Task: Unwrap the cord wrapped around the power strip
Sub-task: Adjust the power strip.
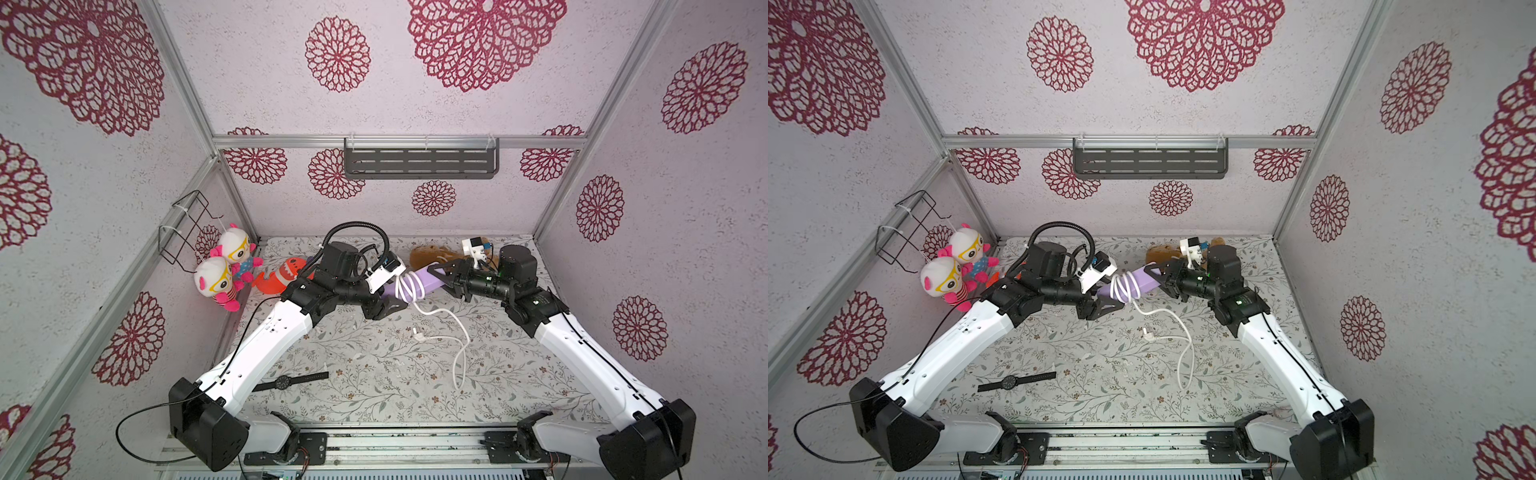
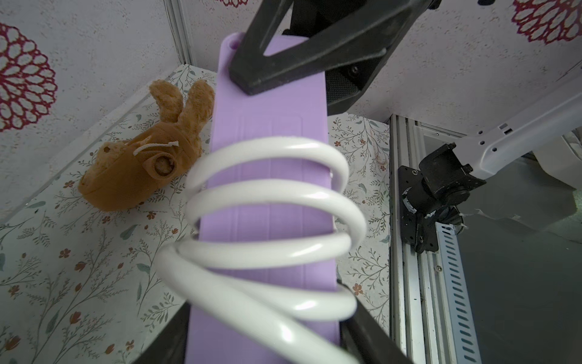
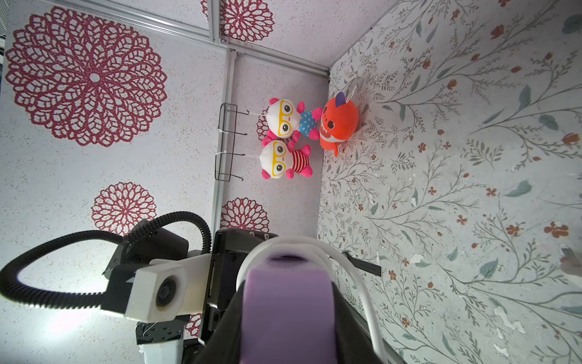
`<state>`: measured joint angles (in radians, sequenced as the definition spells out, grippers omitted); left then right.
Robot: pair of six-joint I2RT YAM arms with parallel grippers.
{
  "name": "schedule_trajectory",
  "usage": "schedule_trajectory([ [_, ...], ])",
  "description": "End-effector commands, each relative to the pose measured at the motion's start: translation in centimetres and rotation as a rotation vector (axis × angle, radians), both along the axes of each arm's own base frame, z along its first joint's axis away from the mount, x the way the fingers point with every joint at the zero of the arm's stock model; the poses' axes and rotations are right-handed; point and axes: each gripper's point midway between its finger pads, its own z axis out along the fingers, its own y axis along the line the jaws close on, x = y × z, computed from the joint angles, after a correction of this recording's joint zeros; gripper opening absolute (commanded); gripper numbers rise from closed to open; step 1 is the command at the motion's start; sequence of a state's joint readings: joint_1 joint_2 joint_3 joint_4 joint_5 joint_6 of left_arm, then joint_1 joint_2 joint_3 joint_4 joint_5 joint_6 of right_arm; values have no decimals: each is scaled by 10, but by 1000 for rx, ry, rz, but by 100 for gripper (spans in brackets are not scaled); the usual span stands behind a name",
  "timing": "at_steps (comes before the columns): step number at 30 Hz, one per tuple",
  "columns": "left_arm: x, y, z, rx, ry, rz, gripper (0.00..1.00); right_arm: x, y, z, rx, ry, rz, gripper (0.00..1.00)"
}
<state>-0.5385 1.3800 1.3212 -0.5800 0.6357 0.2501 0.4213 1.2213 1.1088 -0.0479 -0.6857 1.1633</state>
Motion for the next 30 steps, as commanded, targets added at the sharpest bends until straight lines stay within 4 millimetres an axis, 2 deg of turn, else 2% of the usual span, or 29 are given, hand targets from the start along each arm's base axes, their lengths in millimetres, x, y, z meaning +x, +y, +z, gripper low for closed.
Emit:
schedule_trajectory([
  [1, 6, -3, 7, -9, -17, -7, 73, -4, 3, 41, 63, -126, 36, 0],
  [3, 6, -4, 8, -11, -21, -12, 72, -4, 3, 41, 62, -124, 37, 0],
  [7, 6, -6, 9, -12, -18, -28, 58, -3, 3, 38, 60, -121, 32, 0],
  [16, 1, -3, 19, 6, -48, -61, 6, 0, 3, 53, 81, -193, 21, 0],
  [17, 0, -3, 23, 5, -58, -62, 0, -1, 0, 54, 61, -234, 15, 4],
  [18, 1, -2, 26, 4, -67, -58, 0, -3, -3, 55, 27, -283, 9, 18],
  [20, 1, 1, 35, -7, -93, -46, 0, -5, -18, 43, -160, -423, -33, 55],
  [22, 3, 5, 42, -12, -121, -23, 0, -7, -40, 28, -382, -544, -73, 79],
  [25, 6, 11, 52, -15, -154, 9, 0, -15, -65, 9, -646, -687, -58, 89],
  [28, 7, 14, 65, -46, -162, 22, 0, -26, -81, -13, -812, -798, -18, 89],
  [30, 6, 14, 74, -64, -170, 21, 0, -35, -82, -31, -871, -894, 39, 87],
])
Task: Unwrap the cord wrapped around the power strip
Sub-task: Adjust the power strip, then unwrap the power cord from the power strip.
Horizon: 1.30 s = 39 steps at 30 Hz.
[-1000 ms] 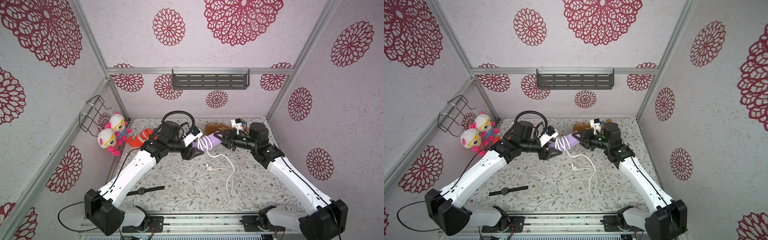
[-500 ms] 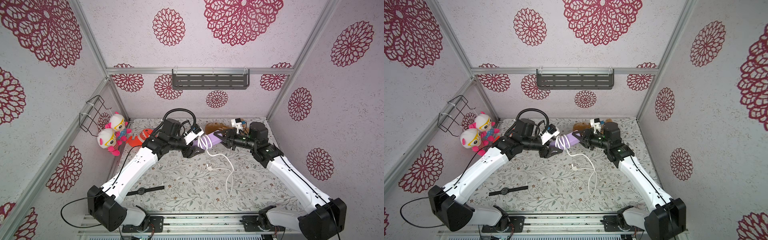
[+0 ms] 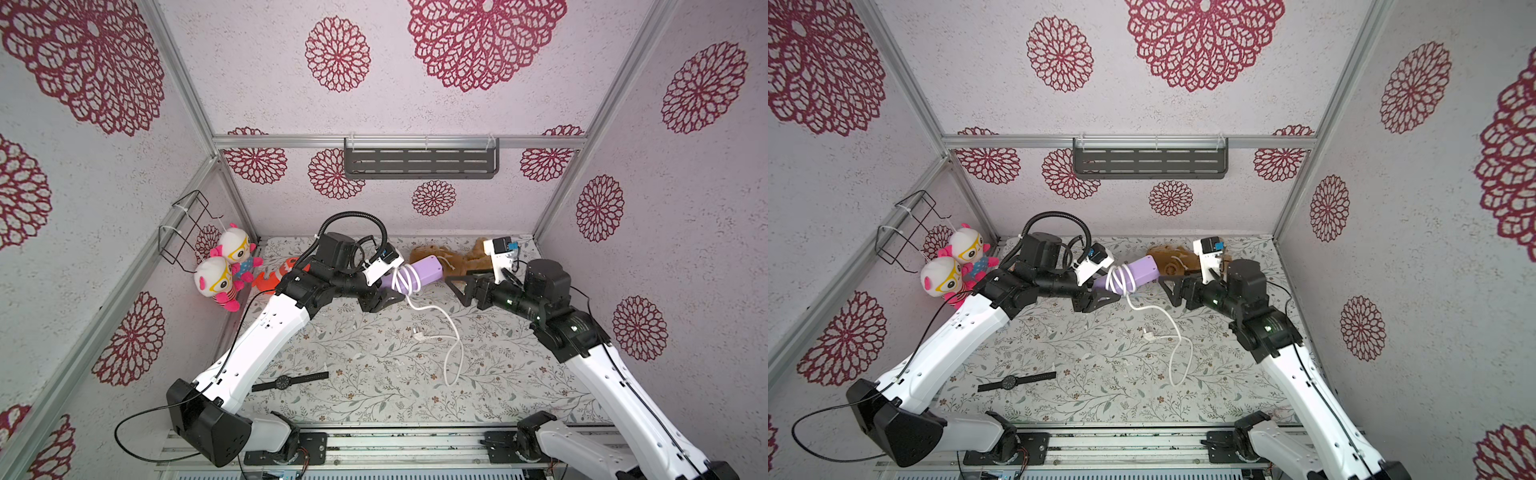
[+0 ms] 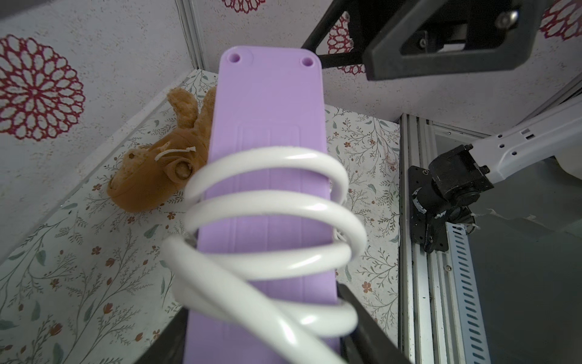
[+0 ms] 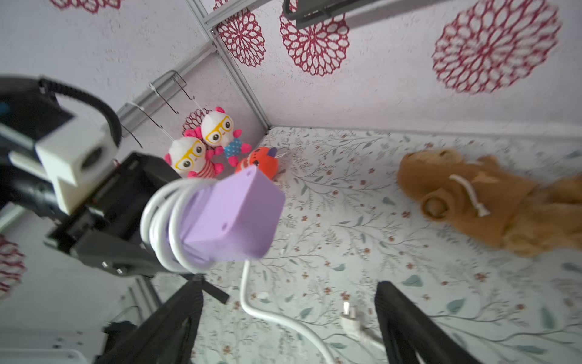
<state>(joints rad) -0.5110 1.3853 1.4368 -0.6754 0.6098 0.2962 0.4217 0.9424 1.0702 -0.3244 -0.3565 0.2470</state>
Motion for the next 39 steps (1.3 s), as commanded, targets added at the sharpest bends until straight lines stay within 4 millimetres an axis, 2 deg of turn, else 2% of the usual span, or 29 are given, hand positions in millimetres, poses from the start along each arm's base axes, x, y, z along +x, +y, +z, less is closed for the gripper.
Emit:
schedule_trajectory([
  [1, -4, 3, 51, -92, -119, -13, 0, -9, -14, -48, -334, -186, 64, 86],
  [4, -5, 3, 64, -120, -132, -23, 0, -2, -10, -56, -378, -331, 68, 84],
  [6, -5, 2, 71, -131, -135, -28, 0, 3, 2, -52, -331, -365, 95, 83],
  [9, -5, 2, 79, -140, -133, -29, 0, 1, 28, -64, -238, -284, 198, 81],
  [11, -6, 2, 81, -145, -136, -29, 0, -1, 40, -88, -231, -217, 255, 79],
  [13, -6, 2, 83, -150, -139, -30, 0, 6, 44, -107, -239, -164, 240, 73],
  [15, -8, 2, 85, -158, -139, -32, 0, 21, 42, -110, -213, -139, 170, 62],
  [19, -12, 2, 88, -165, -128, -40, 0, 41, 39, -86, -109, -183, 57, 36],
  [22, -16, 4, 82, -149, -102, -42, 0, 56, 30, -66, -43, -218, -28, 1],
  [27, -35, 5, 72, -152, -27, -85, 0, 82, 14, -34, 54, -246, -131, 0],
  [32, -57, 3, 46, -113, 113, -160, 0, 121, 6, 1, 159, -222, -197, 0],
  [36, -50, 8, 16, -30, 174, -112, 0, 132, 5, 41, 209, -276, -196, 0],
  [39, -35, 17, 0, 40, 171, -25, 0, 122, 4, 71, 198, -333, -171, 0],
])
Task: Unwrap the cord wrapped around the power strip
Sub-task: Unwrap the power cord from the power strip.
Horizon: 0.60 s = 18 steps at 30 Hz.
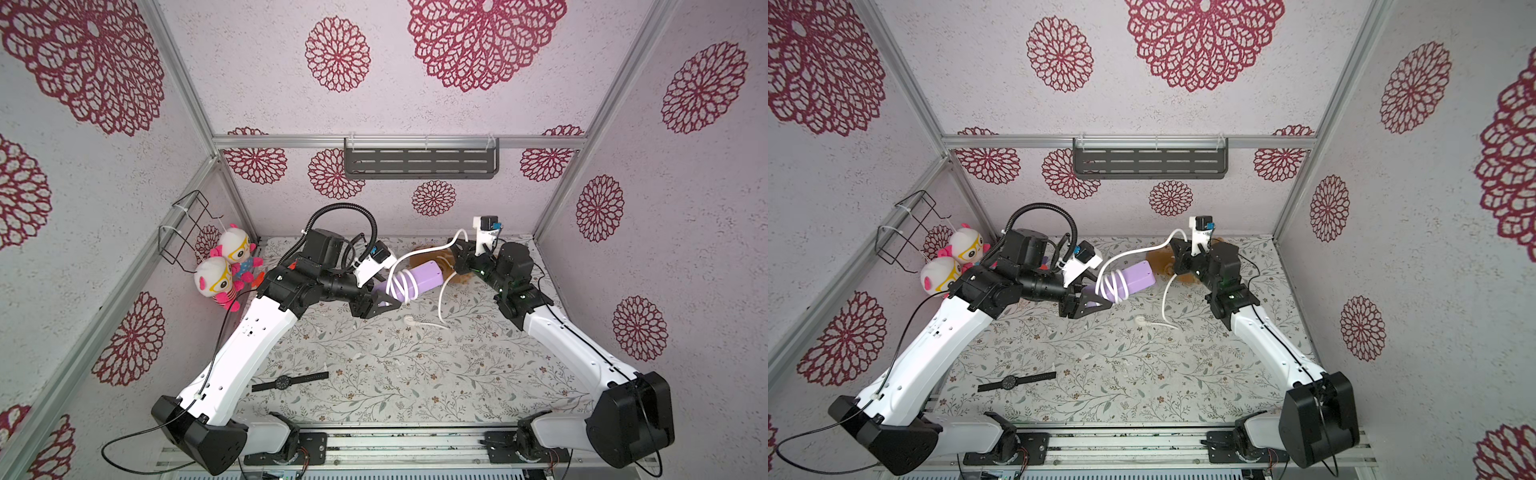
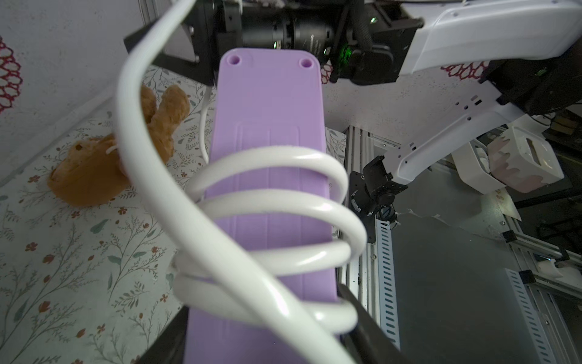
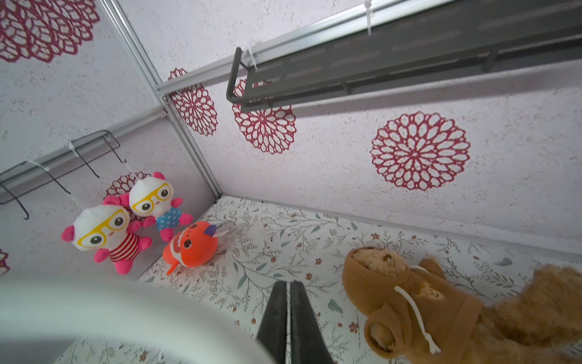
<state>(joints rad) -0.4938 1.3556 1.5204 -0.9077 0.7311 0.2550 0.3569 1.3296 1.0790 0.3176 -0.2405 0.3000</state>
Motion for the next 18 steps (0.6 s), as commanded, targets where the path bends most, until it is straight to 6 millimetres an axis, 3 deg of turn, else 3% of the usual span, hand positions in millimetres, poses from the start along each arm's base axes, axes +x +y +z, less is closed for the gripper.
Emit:
schedule_trajectory([
  [1, 10, 7, -16, 74, -12, 48, 0, -21, -4, 69, 48, -138, 28, 0],
  [6, 34, 13, -20, 109, -54, 159, 0, -68, -12, 83, -23, -203, 83, 0],
  [9, 51, 17, -19, 123, -98, 226, 0, -101, -19, 68, -52, -183, 110, 0],
  [14, 72, 19, -1, 93, -208, 297, 0, -136, -26, -17, -84, 38, 138, 0],
  [18, 78, 18, 19, 49, -284, 315, 0, -141, -32, -58, -36, 149, 87, 0],
])
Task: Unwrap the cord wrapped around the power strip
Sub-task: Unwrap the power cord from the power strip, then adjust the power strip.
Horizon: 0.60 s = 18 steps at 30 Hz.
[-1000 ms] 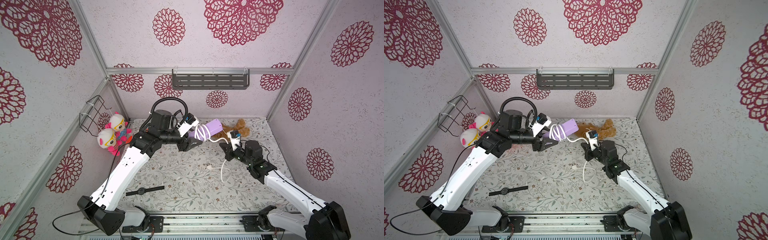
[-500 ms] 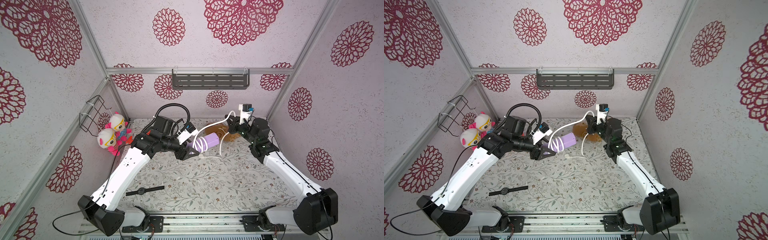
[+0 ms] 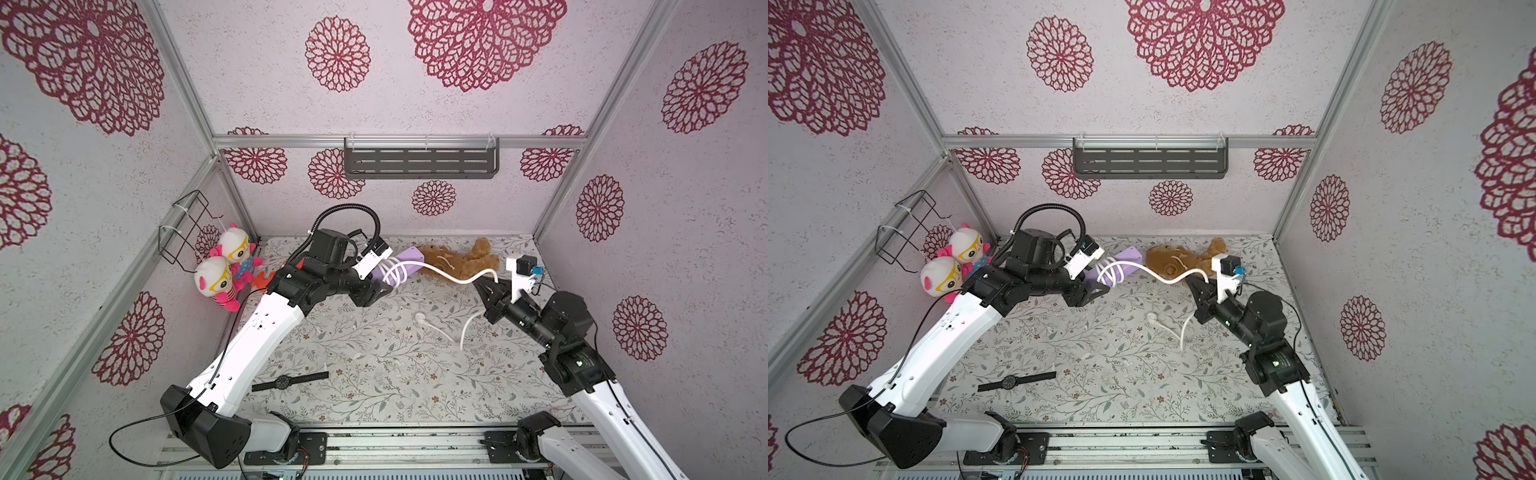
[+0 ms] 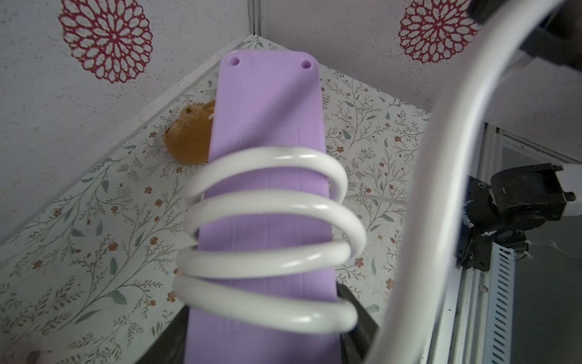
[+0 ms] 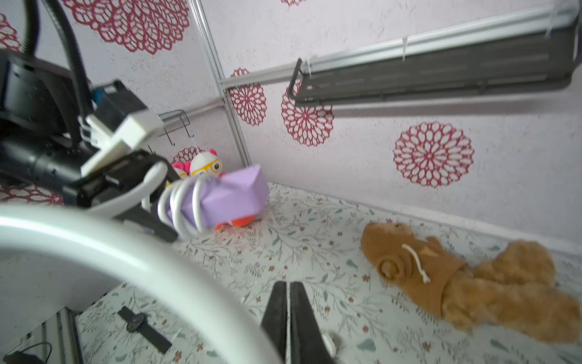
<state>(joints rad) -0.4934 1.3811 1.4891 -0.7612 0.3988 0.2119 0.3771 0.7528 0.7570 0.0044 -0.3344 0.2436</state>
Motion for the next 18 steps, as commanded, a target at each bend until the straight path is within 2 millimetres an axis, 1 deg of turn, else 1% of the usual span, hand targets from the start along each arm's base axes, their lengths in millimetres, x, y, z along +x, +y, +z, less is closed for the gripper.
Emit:
schedule_trajectory([
  [1, 13, -2, 39, -71, -168, 18, 0, 3, -3, -39, 16, 154, -53, 0],
  [2, 12, -3, 43, -77, -186, 15, 0, 6, -3, -46, 2, 190, -68, 0],
  [3, 12, -3, 45, -80, -203, 13, 0, 8, -2, -51, -29, 219, -76, 16],
  [4, 12, -2, 47, -78, -225, 15, 0, 11, -2, -55, -79, 249, -88, 44],
  [5, 13, 0, 50, -77, -251, 27, 0, 12, -1, -54, -134, 264, -91, 54],
  [6, 15, 1, 53, -76, -277, 40, 0, 12, 1, -52, -168, 270, -72, 60],
  [7, 16, 3, 55, -71, -305, 54, 0, 11, 3, -42, -187, 261, -52, 69],
  [9, 19, 6, 57, -49, -343, 73, 0, 6, 10, -16, -181, 224, 15, 81],
  [10, 21, 7, 56, -30, -356, 84, 0, 0, 18, 2, -149, 206, 77, 87],
  [11, 23, 8, 56, -12, -368, 92, 0, -6, 26, 20, -102, 198, 143, 91],
  [12, 24, 8, 55, 0, -375, 95, 0, -12, 34, 32, -59, 210, 209, 92],
  [13, 26, 8, 55, 8, -384, 100, 0, -18, 45, 45, -7, 229, 292, 93],
  [14, 27, 8, 55, 12, -390, 104, 0, -20, 53, 54, 43, 264, 345, 93],
  [15, 28, 7, 55, 13, -394, 103, 0, -19, 59, 60, 83, 302, 378, 92],
  [16, 28, 6, 55, 14, -398, 96, 0, -14, 64, 65, 119, 340, 390, 92],
  [18, 25, 3, 52, 21, -397, 73, 0, 5, 71, 69, 184, 427, 358, 91],
])
